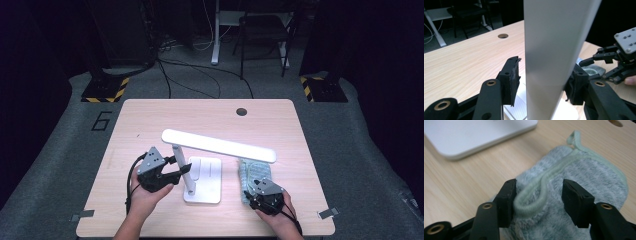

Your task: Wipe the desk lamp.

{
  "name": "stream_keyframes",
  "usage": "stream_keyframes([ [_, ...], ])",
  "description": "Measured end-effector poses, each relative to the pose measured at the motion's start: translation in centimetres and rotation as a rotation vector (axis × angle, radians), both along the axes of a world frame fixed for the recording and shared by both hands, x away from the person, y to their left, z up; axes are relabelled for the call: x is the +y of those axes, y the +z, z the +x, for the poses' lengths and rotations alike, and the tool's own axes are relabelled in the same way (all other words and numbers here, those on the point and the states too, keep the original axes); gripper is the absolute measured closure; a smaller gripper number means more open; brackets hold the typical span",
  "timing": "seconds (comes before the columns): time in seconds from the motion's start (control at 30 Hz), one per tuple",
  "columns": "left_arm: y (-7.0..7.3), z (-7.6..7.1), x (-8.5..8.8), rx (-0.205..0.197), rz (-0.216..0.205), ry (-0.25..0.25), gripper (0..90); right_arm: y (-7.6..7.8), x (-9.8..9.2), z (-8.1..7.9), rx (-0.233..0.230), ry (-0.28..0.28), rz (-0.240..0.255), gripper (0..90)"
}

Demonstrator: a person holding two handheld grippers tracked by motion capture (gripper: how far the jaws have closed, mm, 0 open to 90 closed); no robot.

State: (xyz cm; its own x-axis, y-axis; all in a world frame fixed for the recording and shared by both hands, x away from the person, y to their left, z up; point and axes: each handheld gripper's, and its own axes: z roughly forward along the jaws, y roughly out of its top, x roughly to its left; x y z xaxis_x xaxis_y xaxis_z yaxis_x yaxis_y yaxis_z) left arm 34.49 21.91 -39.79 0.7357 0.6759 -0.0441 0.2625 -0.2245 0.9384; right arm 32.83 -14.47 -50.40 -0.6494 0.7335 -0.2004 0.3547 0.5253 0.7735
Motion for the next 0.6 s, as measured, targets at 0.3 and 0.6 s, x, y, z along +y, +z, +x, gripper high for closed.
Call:
stream_keyframes([
  [0.3,-0.2,0.2,1.0,0.017,-0.030,0.014,65.6,0.1,2.7,1.1,-0.020,-0.180,0.010,37.2],
  [0.6,-0.3,0.5,1.3,0.002,-0.012,0.040,74.2,-1.3,2.2,2.2,0.061,-0.221,-0.011,52.9],
])
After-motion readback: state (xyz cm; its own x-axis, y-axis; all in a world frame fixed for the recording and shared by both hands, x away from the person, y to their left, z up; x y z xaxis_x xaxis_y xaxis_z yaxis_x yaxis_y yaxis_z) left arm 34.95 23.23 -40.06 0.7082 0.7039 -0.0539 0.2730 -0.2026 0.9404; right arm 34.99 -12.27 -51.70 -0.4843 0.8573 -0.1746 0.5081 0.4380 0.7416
